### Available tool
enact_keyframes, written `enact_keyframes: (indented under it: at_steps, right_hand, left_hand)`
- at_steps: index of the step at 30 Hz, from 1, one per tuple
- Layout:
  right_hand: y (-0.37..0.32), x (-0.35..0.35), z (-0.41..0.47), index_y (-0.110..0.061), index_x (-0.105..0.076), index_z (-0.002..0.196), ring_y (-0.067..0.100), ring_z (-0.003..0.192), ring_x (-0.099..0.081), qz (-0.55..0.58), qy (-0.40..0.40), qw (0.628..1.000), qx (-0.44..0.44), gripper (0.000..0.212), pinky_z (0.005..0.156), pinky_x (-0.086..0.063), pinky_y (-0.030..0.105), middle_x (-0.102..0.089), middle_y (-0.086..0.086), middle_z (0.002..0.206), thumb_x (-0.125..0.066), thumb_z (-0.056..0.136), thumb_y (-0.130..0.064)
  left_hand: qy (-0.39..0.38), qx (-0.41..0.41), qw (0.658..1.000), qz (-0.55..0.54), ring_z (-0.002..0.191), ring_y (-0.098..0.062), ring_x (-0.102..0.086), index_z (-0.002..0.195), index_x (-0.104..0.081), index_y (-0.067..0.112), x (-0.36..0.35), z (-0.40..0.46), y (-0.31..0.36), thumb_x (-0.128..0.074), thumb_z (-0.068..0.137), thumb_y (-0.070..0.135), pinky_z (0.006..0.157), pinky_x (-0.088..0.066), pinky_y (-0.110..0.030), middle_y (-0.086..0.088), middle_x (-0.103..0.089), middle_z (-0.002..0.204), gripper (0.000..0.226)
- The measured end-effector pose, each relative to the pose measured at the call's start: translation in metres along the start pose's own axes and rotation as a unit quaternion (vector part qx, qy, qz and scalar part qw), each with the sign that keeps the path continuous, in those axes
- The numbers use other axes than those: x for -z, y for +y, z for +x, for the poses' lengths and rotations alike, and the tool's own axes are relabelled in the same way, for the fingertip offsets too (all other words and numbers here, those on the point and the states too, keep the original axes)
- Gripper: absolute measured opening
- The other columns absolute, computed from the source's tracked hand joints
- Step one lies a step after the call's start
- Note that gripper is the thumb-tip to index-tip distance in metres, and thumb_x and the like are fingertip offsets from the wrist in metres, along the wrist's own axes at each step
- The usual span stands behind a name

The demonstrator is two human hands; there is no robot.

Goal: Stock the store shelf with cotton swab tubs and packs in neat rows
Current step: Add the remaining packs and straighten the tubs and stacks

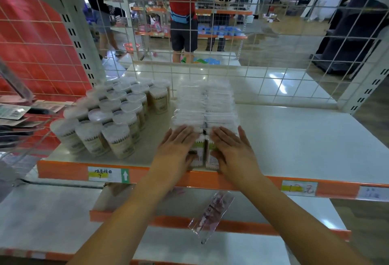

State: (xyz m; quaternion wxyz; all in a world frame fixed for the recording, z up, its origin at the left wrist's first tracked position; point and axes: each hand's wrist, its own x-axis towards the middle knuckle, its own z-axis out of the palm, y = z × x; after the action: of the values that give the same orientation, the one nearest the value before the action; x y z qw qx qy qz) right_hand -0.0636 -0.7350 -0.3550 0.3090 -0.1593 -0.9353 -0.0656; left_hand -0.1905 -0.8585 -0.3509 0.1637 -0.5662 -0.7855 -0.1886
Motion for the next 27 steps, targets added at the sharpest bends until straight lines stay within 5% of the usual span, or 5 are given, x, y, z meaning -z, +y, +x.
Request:
enact_keyframes:
  at_steps: [6, 12, 15, 18, 27]
  right_hand:
    - [0.002, 0.000, 0.007, -0.008, -0.072, 0.099, 0.023, 0.095, -0.068, -0.007, 0.021, 0.999, 0.024, 0.038, 0.090, -0.032, 0.060, -0.071, 0.008, 0.102, -0.064, 0.065, -0.023]
    - [0.004, -0.003, 0.001, -0.009, -0.065, 0.114, 0.026, 0.112, -0.060, 0.048, -0.014, 0.999, 0.015, 0.043, 0.112, -0.017, 0.040, -0.065, 0.011, 0.117, -0.047, 0.080, -0.029]
    - [0.004, 0.004, -0.007, -0.021, -0.026, 0.142, 0.025, 0.139, -0.017, 0.087, -0.049, 0.993, -0.061, 0.064, 0.117, -0.002, 0.044, -0.027, 0.010, 0.150, -0.046, 0.083, -0.034]
    - [0.006, 0.021, -0.011, -0.037, 0.010, 0.143, 0.017, 0.143, 0.006, 0.211, -0.096, 0.946, -0.228, 0.089, 0.118, -0.003, 0.039, 0.006, 0.001, 0.157, -0.059, 0.087, -0.030]
    - [0.004, 0.030, -0.004, -0.023, -0.045, 0.133, 0.007, 0.090, -0.058, 0.384, -0.116, 0.853, -0.334, 0.058, 0.076, -0.044, 0.006, -0.064, 0.000, 0.110, -0.066, 0.082, -0.005]
  left_hand:
    - [0.004, -0.001, 0.999, -0.037, 0.108, -0.033, -0.062, 0.109, -0.067, 0.010, 0.000, 0.001, -0.008, -0.089, 0.051, 0.011, 0.093, -0.028, -0.051, -0.011, -0.066, 0.115, 0.062]
    - [-0.013, 0.006, 0.998, -0.068, 0.130, -0.020, -0.040, 0.126, -0.056, 0.012, 0.006, 0.000, -0.003, -0.078, 0.070, 0.013, 0.107, -0.014, -0.042, -0.003, -0.049, 0.137, 0.060]
    - [-0.027, 0.070, 0.990, -0.122, 0.136, -0.002, 0.002, 0.146, -0.022, 0.025, 0.012, -0.004, -0.006, -0.064, 0.086, 0.025, 0.111, 0.001, -0.024, 0.013, -0.006, 0.149, 0.073]
    - [-0.023, 0.164, 0.972, -0.168, 0.141, -0.015, -0.008, 0.148, -0.009, 0.021, 0.019, -0.007, -0.009, -0.066, 0.084, 0.029, 0.111, -0.010, -0.025, 0.003, -0.011, 0.154, 0.086]
    - [-0.080, 0.285, 0.885, -0.359, 0.091, 0.005, -0.044, 0.146, -0.020, 0.027, 0.024, -0.006, -0.002, -0.067, 0.084, 0.015, 0.077, -0.031, -0.004, 0.002, -0.045, 0.140, 0.079]
